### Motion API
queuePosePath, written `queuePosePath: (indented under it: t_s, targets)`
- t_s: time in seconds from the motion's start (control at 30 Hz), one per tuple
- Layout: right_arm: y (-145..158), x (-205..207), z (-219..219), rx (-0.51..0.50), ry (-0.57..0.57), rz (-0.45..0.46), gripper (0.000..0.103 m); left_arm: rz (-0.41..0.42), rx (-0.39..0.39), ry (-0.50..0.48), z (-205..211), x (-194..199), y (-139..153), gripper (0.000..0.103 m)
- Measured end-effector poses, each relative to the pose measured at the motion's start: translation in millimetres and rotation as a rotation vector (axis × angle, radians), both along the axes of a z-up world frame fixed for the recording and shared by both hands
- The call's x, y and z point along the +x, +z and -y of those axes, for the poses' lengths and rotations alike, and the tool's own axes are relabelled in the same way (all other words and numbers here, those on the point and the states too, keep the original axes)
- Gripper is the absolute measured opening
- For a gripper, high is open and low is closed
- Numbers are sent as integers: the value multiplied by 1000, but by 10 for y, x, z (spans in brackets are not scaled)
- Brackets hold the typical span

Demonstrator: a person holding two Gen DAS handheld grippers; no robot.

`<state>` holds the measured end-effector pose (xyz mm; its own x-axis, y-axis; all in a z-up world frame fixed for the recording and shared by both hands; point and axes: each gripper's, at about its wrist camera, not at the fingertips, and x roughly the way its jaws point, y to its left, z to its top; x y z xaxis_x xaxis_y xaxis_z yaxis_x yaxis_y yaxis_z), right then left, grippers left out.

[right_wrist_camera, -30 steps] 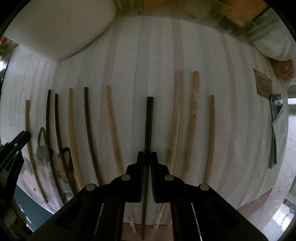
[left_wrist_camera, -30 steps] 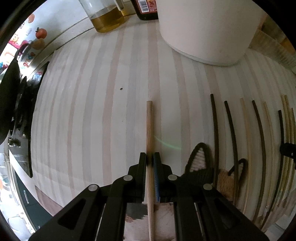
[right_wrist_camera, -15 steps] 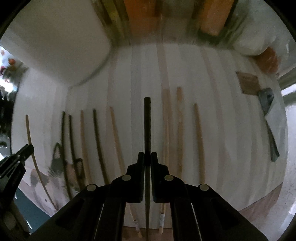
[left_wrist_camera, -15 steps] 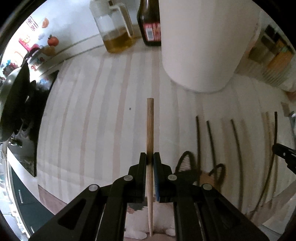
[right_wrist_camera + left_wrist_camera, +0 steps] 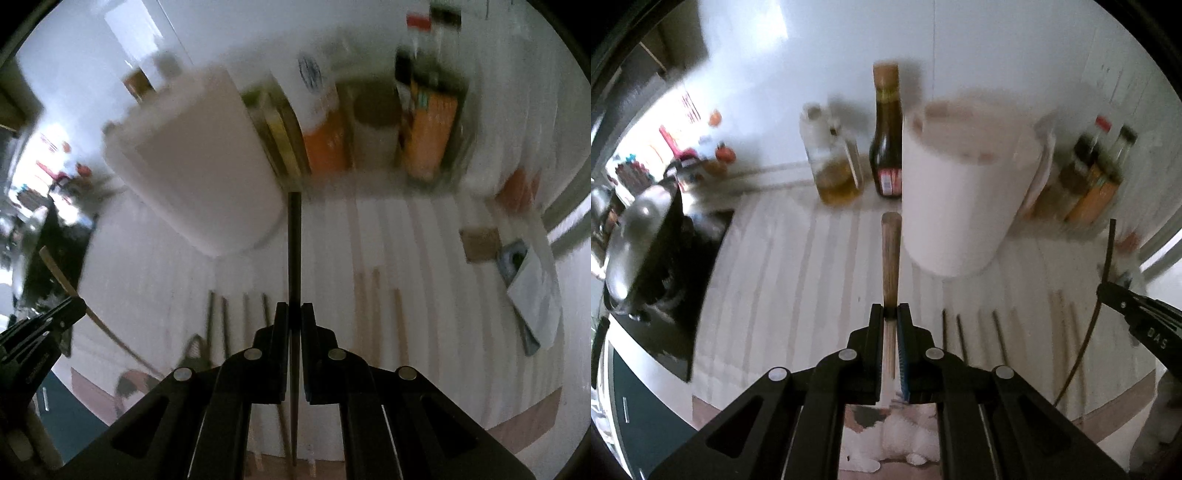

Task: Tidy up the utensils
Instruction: 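Lift both chopsticks and lower them into the white utensil holder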

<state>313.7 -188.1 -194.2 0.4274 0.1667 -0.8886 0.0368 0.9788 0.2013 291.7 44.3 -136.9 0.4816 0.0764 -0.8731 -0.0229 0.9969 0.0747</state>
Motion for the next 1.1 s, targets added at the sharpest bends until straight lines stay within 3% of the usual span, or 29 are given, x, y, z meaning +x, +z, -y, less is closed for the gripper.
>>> queuePosePath:
  t_s: [0.17,0.33,0.57,0.77,1.1]
  targets:
    - [530,144,-39,48,0,136,6,98,-50,-8,-27,70,525,4]
    - [1264,332,-66,96,3,282,6,216,-95,-18,-14,262,1080,4]
    - [2016,836,-177,76,-7,454,6,338,-124,-29,40,802,1657,4]
    - [2154,1383,-249,85,-32,519,6,356,-138,-45,103,1292,1726,4]
    - [1672,2095,-405,94,-62,521,6,221,-192,-56,55,1972,1089,4]
